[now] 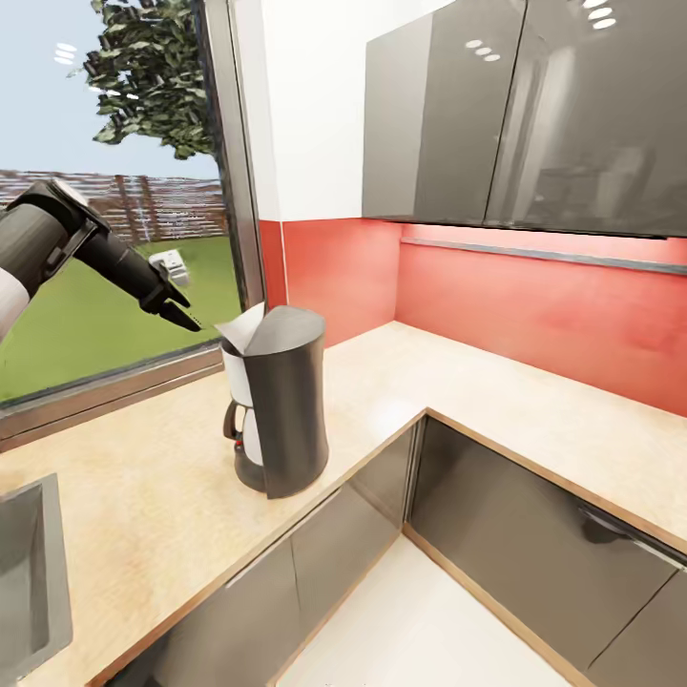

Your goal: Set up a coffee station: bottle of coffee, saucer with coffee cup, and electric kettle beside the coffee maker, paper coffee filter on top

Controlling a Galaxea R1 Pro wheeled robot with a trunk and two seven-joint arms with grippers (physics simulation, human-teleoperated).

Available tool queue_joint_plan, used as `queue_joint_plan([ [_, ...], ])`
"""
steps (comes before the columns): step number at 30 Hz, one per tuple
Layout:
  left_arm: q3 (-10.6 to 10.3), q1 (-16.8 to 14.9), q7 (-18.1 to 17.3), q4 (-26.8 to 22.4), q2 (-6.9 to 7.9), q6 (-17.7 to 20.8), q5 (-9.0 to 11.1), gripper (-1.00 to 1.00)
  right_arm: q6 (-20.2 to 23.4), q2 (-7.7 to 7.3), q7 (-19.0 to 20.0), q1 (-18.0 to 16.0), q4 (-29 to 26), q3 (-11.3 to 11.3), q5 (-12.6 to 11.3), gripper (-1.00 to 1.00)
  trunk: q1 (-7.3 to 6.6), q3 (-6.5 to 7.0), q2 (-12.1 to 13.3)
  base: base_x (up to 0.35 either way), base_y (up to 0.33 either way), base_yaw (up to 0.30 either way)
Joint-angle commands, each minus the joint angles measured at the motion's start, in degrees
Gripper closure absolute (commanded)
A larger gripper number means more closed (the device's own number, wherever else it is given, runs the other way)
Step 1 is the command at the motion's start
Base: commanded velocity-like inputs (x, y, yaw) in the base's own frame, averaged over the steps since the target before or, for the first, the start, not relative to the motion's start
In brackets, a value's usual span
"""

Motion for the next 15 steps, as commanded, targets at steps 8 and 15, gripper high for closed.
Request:
queue_joint_plan([
  [8,0.1,0.1,-0.3,0.5,3.47,0.6,-0.2,-1.0,-0.1,0.0,0.0,0.0,0.0,0.0,0.0,-1.0,0.01,-0.13,-0.1,-0.242,-0.136,0.211],
  [15,2.0,7.2,15.6,12.5,6.29,-0.1,13.6,-1.0,-0.4,0.0,0.0,0.0,0.0,0.0,0.0,-1.0,0.01,-0.13,-0.1,-0.021,-0.011,0.013],
])
